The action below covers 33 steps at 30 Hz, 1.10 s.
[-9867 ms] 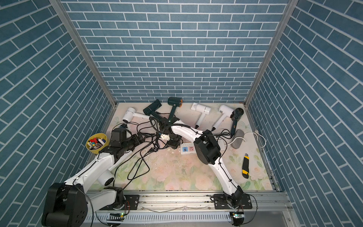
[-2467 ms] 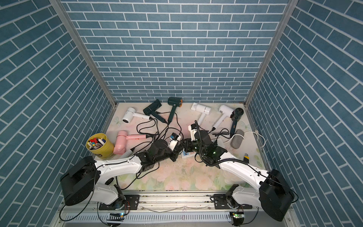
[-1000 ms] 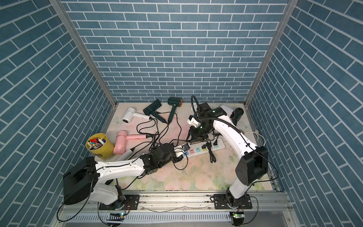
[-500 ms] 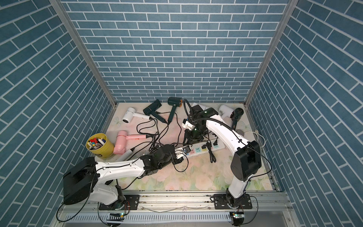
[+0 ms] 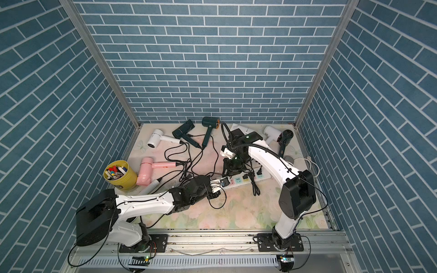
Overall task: Charge the blow dryers
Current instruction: Pick up the plug from the center of the board.
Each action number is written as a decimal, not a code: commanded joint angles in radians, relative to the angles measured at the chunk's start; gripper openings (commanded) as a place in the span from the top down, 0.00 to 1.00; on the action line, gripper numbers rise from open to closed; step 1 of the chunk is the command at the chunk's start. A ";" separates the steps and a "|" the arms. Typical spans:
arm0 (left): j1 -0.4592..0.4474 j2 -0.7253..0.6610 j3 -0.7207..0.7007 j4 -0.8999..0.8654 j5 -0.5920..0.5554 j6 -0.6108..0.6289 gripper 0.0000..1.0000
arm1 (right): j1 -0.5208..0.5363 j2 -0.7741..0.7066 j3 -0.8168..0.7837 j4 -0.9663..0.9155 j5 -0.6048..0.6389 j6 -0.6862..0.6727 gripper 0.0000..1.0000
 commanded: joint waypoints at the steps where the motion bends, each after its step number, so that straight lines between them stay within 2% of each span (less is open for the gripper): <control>1: 0.010 -0.034 -0.026 0.069 -0.028 -0.032 1.00 | -0.004 -0.050 -0.017 -0.050 -0.010 -0.036 0.73; 9: 0.011 -0.032 -0.031 0.086 -0.022 -0.030 1.00 | -0.002 -0.050 -0.060 -0.037 -0.065 -0.042 0.75; 12: 0.012 -0.028 -0.026 0.087 -0.023 -0.030 1.00 | 0.006 -0.042 -0.074 -0.027 -0.071 -0.044 0.80; 17: 0.011 -0.031 -0.028 0.087 -0.019 -0.034 1.00 | 0.014 -0.036 -0.093 -0.003 -0.066 -0.043 0.97; 19: 0.011 -0.034 -0.028 0.088 -0.018 -0.049 1.00 | 0.019 -0.050 -0.108 0.028 -0.046 -0.029 1.00; 20: 0.012 -0.039 -0.027 0.085 -0.018 -0.064 0.95 | 0.025 -0.062 -0.120 0.050 -0.028 -0.017 1.00; 22: 0.011 -0.067 -0.034 0.079 -0.020 -0.113 0.57 | 0.046 -0.102 -0.167 0.117 0.047 0.016 1.00; 25: 0.012 -0.145 -0.058 0.057 0.016 -0.193 0.31 | 0.080 -0.192 -0.289 0.253 0.195 0.079 1.00; 28: 0.020 -0.235 -0.084 0.026 0.063 -0.273 0.17 | 0.112 -0.284 -0.438 0.396 0.337 0.130 1.00; 33: 0.031 -0.409 -0.127 -0.031 0.137 -0.397 0.04 | 0.160 -0.429 -0.697 0.685 0.495 0.195 1.00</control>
